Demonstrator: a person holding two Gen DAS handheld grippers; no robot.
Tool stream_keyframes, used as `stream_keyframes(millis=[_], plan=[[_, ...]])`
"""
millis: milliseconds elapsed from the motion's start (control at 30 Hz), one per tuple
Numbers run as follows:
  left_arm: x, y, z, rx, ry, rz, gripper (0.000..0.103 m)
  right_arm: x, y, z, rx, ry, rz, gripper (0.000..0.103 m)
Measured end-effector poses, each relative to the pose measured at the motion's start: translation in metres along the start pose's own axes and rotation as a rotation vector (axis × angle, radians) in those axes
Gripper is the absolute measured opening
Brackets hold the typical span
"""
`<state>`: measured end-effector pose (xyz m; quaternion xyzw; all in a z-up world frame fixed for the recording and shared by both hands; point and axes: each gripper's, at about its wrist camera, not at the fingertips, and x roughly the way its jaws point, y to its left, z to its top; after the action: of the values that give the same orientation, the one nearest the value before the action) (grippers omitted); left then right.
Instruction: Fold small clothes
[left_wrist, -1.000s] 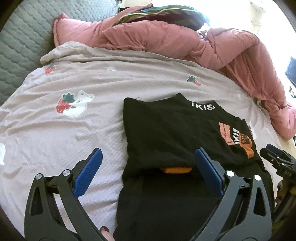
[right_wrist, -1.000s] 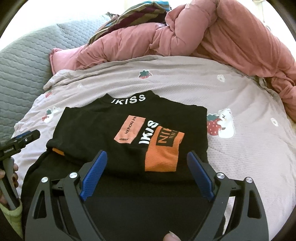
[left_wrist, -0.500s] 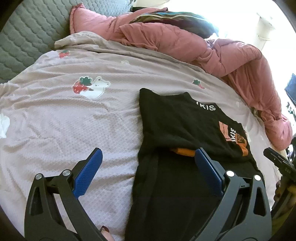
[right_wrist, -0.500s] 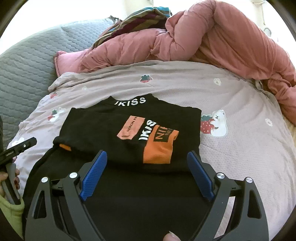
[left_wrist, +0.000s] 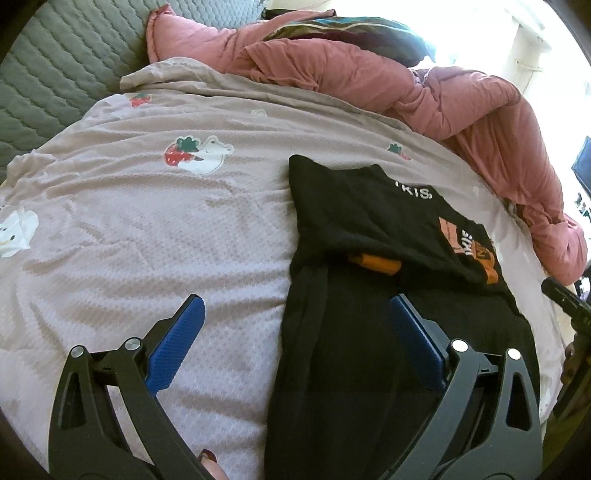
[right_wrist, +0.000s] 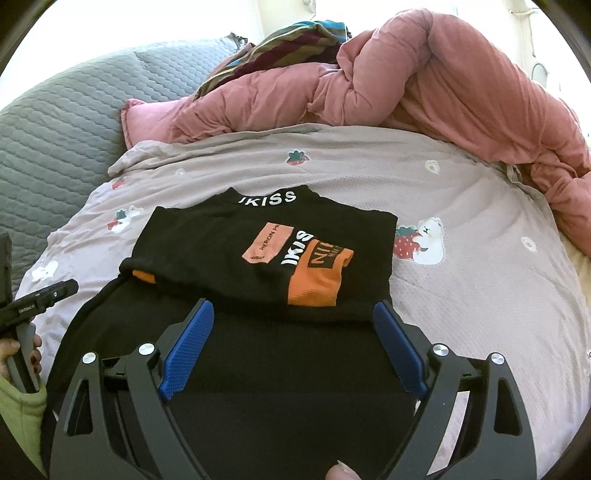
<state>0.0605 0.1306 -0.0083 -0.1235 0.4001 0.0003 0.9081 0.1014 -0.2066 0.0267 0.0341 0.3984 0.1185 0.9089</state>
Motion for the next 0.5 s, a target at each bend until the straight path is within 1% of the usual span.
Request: stream_keyframes(millis=[233, 500], plan=[[-0.012, -0.001, -0.012, 0.015, 0.031, 0.038, 0.093, -0.01, -0.003, -0.007, -0.006, -0.001, 0.007, 0.087], [-0.026, -0.002, -0.026, 0.024, 0.05, 0.03, 0.093, -0.017, -0.009, -0.018, -0.003, 0.007, 0.007, 0.087]])
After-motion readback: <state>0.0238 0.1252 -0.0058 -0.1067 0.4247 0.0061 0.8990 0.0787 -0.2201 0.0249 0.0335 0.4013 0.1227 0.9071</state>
